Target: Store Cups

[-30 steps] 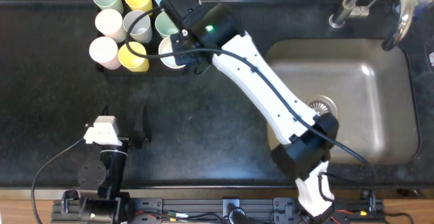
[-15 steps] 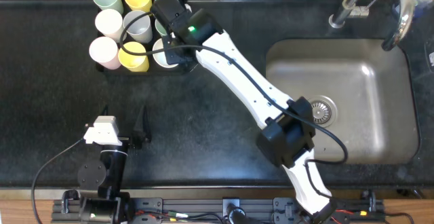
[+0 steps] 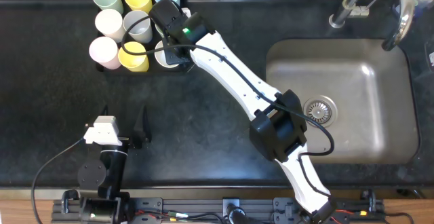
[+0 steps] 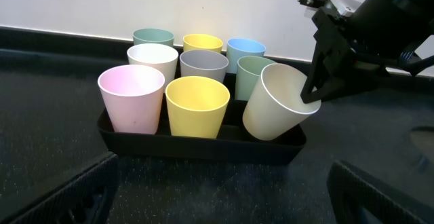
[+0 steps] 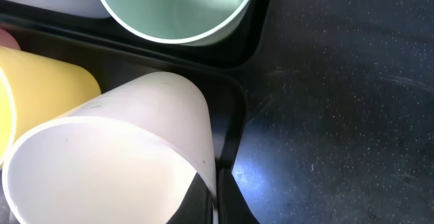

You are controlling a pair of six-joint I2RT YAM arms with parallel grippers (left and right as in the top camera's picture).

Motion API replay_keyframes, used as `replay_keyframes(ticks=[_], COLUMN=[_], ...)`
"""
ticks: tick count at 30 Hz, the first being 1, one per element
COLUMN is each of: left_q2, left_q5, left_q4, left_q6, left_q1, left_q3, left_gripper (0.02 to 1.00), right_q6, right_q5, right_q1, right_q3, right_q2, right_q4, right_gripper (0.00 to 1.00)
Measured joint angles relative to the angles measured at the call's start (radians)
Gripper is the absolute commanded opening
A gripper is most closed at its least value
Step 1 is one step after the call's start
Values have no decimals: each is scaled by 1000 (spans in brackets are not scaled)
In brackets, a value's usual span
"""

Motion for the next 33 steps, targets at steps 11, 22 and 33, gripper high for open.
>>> replay_keyframes(ticks=[11,22,33], left_q2=[0,0,0], left_q5=[0,0,0], left_q4=[0,0,0], left_q6=[0,0,0], left_q1=[0,0,0], left_q3=[0,0,0], left_gripper=[1000,1000,998], right_q6=[-4,-8,-31], right_q5=[0,0,-19], right_q1=[0,0,-6], right_q3=[0,0,0], right_q2=[0,0,-2], right_q4=[22,13,23], right_gripper=[45,130,467])
